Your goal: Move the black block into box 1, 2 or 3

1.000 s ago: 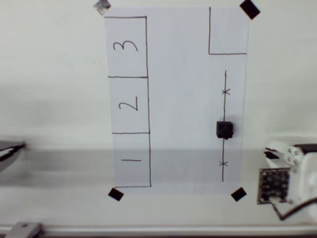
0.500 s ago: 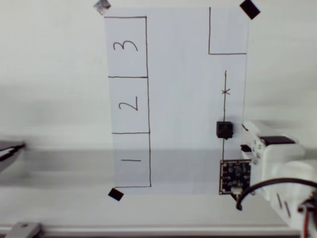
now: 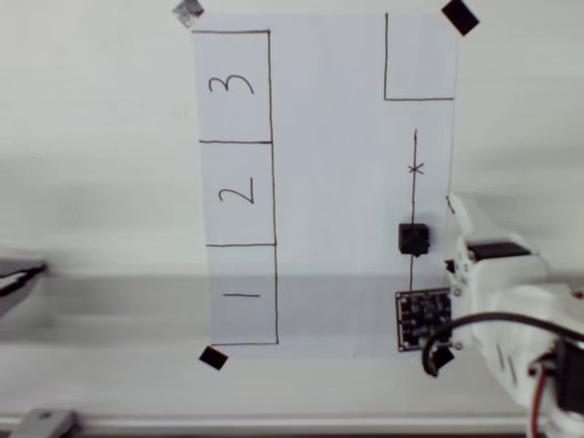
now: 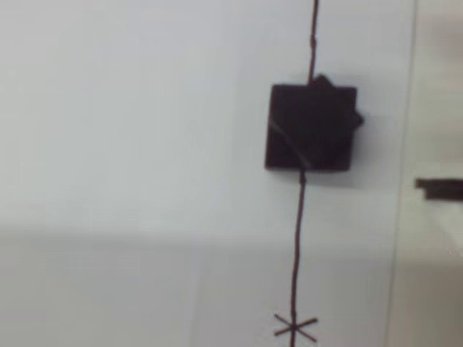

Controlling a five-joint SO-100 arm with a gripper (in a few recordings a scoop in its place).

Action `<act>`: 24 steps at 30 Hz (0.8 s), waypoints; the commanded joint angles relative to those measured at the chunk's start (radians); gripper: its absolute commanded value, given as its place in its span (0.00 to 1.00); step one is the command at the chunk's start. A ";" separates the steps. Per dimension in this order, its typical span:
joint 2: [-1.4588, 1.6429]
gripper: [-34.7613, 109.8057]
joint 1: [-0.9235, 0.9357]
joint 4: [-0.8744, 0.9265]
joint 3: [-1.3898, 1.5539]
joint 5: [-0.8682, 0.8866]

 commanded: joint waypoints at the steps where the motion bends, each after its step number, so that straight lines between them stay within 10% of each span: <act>1: -0.006 0.45 -0.006 0.003 -0.071 -0.003; 24: -0.222 0.45 -0.029 -0.094 -0.190 0.037</act>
